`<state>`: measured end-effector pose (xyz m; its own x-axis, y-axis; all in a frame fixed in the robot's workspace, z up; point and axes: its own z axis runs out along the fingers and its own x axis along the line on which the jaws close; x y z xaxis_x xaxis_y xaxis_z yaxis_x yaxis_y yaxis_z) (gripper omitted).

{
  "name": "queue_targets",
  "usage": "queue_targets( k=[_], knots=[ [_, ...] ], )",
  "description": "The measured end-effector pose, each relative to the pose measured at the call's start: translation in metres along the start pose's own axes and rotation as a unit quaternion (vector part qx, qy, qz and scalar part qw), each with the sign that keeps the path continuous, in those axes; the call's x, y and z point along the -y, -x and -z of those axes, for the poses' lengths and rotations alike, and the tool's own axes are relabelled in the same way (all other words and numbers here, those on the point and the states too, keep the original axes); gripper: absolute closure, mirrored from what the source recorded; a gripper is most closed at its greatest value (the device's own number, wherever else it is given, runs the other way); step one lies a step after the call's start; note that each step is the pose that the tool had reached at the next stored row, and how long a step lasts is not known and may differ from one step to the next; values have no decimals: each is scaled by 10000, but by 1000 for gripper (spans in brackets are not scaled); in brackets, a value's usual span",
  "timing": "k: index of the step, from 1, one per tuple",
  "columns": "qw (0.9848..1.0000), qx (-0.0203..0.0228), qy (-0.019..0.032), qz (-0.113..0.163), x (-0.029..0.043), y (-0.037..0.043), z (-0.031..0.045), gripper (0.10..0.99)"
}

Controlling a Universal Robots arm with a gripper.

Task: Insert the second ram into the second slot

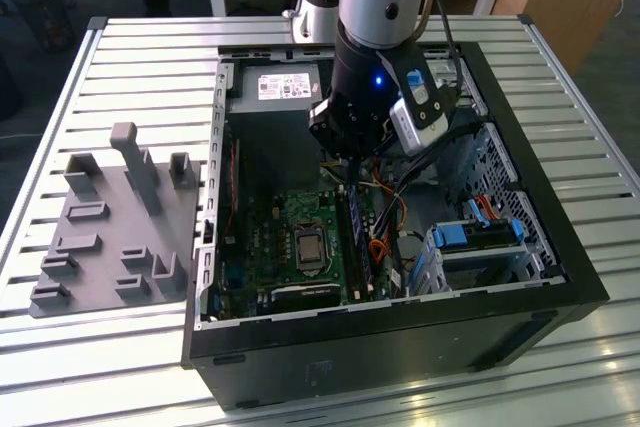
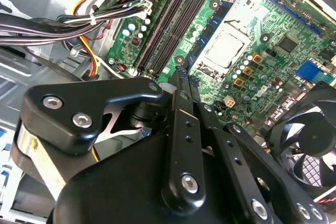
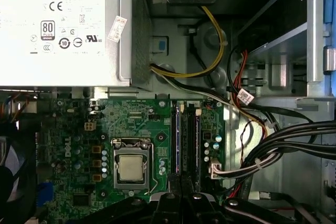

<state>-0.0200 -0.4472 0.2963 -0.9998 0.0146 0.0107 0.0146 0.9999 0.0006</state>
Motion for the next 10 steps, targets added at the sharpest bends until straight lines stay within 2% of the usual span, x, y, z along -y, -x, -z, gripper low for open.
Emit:
queue_targets(
  k=[10],
  knots=[
    [10000, -15, -1, 0, 33, 1, -57, 973]
  ],
)
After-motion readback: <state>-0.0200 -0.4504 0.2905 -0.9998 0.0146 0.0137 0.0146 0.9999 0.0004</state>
